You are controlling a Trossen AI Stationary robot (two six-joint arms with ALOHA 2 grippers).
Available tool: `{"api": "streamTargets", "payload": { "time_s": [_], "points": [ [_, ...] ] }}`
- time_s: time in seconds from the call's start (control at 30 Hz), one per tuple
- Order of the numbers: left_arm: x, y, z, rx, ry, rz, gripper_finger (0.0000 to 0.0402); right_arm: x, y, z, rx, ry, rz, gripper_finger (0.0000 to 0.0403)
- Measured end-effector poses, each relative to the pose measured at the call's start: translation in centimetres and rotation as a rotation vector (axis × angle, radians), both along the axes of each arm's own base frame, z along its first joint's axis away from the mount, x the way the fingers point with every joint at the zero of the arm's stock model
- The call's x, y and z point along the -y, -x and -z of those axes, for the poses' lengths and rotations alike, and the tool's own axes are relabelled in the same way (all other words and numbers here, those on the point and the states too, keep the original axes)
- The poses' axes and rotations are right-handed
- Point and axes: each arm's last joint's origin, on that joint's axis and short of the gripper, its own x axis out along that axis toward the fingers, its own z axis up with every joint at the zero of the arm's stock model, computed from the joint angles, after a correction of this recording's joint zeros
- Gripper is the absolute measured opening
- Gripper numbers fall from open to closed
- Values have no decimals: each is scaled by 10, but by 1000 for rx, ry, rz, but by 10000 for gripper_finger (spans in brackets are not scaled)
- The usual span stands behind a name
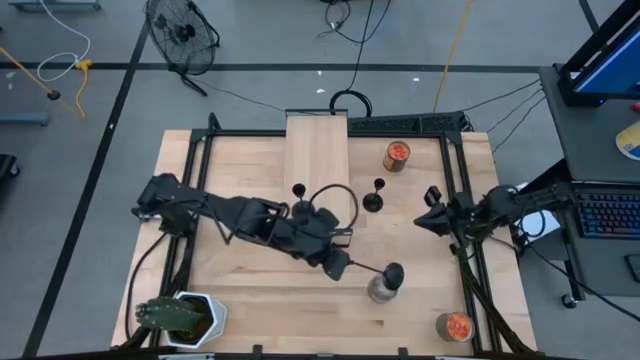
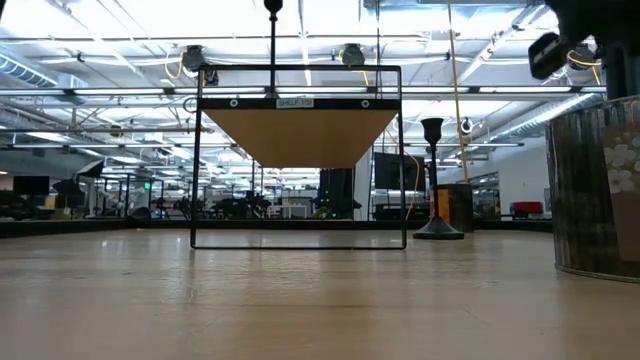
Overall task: Pick & Place candle stick holders
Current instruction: Put the bottom black candle holder on the shelf
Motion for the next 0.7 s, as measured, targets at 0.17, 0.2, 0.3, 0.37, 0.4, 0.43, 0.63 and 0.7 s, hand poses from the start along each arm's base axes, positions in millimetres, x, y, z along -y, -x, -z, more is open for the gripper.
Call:
{"api": "streamTargets", "payload": {
  "time_s": [0.17, 0.2, 0.3, 0.37, 0.4, 0.43, 0.63, 0.7],
  "points": [
    [-1, -11, -7, -36, -43, -4, 17, -3, -10, -25, -126, 115, 13, 0],
    [0, -13, -7, -43, -49, -2, 17, -3, -12, -31, -141, 134, 14, 1],
    [2, -18, -6, -43, -52, -1, 17, -6, -20, -46, -224, 175, 12, 9],
    [3, -21, -4, -49, -58, 0, 17, -8, -27, -52, -300, 213, 5, 18],
    [4, -22, -4, -47, -58, -1, 17, -9, -30, -56, -331, 227, 2, 24],
    [4, -22, -4, -52, -58, -1, 17, -10, -34, -60, -353, 234, -6, 30],
    [2, -20, -3, -62, -90, -35, 17, -20, -60, -79, -466, 254, -106, 80],
    [2, -20, -2, -61, -102, -37, 17, -24, -69, -84, -490, 263, -128, 99]
  ]
}}
